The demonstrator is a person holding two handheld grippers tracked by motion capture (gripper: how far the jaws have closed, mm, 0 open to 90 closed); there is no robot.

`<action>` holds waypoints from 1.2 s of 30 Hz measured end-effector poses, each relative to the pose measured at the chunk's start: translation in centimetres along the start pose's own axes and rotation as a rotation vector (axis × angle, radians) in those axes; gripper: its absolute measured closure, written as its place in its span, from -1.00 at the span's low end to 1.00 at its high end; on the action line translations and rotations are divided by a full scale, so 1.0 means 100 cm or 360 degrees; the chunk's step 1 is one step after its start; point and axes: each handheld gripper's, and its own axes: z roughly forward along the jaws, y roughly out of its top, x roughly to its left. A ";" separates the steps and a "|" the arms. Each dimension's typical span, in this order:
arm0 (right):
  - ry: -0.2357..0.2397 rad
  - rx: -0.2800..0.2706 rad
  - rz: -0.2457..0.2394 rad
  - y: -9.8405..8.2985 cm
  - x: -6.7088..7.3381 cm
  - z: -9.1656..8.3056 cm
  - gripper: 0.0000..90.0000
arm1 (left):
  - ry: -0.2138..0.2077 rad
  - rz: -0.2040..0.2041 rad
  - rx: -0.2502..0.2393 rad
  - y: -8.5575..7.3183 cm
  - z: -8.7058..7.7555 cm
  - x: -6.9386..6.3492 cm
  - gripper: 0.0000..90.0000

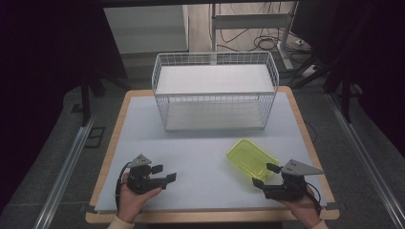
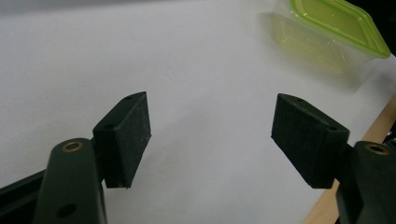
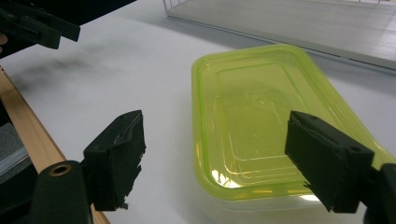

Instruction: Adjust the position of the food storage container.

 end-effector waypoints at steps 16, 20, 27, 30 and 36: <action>0.0085 0.0017 -0.0031 0.004 0.002 -0.006 0.48 | 0.0009 0.0001 0.0023 -0.001 0.002 -0.002 -0.38; 0.0091 0.0032 -0.0040 0.006 0.003 -0.007 0.84 | 0.0008 0.0000 0.0020 -0.001 0.002 -0.002 -0.38; 0.0124 0.0128 -0.0101 0.006 0.013 -0.003 1.00 | -0.0003 0.0004 0.0026 -0.001 0.002 -0.003 -0.39; 0.0153 0.0170 -0.0118 0.006 0.020 0.000 1.00 | -0.0002 0.0000 0.0023 -0.001 0.002 -0.003 -0.39; 0.0146 0.0324 -0.0181 -0.002 0.028 0.009 1.00 | -0.0005 -0.0003 0.0028 -0.002 0.002 -0.003 -0.39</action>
